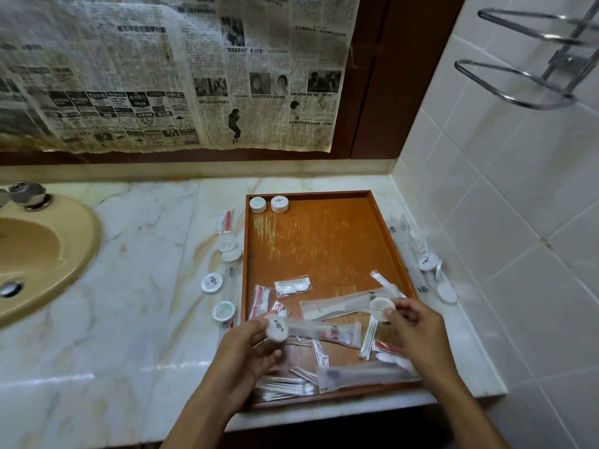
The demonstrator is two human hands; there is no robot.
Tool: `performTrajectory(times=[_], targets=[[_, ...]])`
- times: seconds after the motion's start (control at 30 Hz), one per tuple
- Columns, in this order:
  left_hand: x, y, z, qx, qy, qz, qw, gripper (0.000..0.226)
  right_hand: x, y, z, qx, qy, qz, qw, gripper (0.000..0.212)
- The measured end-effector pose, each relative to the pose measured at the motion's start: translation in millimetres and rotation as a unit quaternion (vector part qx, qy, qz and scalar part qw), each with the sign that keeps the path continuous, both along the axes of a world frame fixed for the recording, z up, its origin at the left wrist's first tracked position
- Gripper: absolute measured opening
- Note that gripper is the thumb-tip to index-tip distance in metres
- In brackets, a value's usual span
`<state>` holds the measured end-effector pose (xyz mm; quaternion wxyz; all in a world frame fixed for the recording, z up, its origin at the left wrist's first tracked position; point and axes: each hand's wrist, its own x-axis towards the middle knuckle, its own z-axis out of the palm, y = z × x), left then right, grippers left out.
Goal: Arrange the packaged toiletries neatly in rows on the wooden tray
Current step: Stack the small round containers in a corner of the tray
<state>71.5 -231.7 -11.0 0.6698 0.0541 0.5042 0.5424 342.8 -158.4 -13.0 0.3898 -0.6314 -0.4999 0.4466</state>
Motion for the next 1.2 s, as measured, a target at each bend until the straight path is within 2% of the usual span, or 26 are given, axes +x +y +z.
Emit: performTrajectory(times=[0.03, 0.1, 0.27, 0.43, 0.63, 0.77, 0.93, 1.1, 1.2], targets=[[-1, 0, 0, -0.005, -0.046, 0.017, 0.999, 0.033, -4, -1, 0, -0.031, 0.045, 0.000, 0.999, 0.011], [-1, 0, -2, -0.002, -0.081, 0.021, 0.996, 0.032, -11, -3, -1, -0.075, 0.100, 0.001, 0.992, 0.011], [5, -1, -4, 0.013, -0.044, -0.001, 0.999, 0.034, -25, -9, -8, -0.112, 0.189, 0.023, 0.975, 0.020], [6, 4, -4, 0.016, -0.058, 0.013, 0.998, 0.032, -33, -12, -11, -0.122, 0.198, 0.050, 0.971, 0.030], [-1, 15, 1, 0.034, -0.077, 0.008, 0.996, 0.045, -42, -3, -8, -0.106, 0.210, 0.060, 0.970, 0.039], [-9, 28, 2, 0.044, -0.074, 0.012, 0.996, 0.031, -56, 11, -5, -0.105, 0.213, 0.078, 0.968, 0.034], [-17, 52, 6, 0.045, -0.005, -0.002, 0.999, 0.024, -77, 34, 0, -0.083, 0.191, 0.092, 0.974, 0.033], [-20, 87, 15, 0.052, 0.174, -0.044, 0.982, 0.025, -106, 74, -1, -0.060, 0.120, 0.100, 0.986, 0.034], [-20, 112, 14, 0.046, 0.215, -0.043, 0.975, 0.025, -127, 103, -13, -0.060, 0.064, 0.105, 0.991, 0.030]])
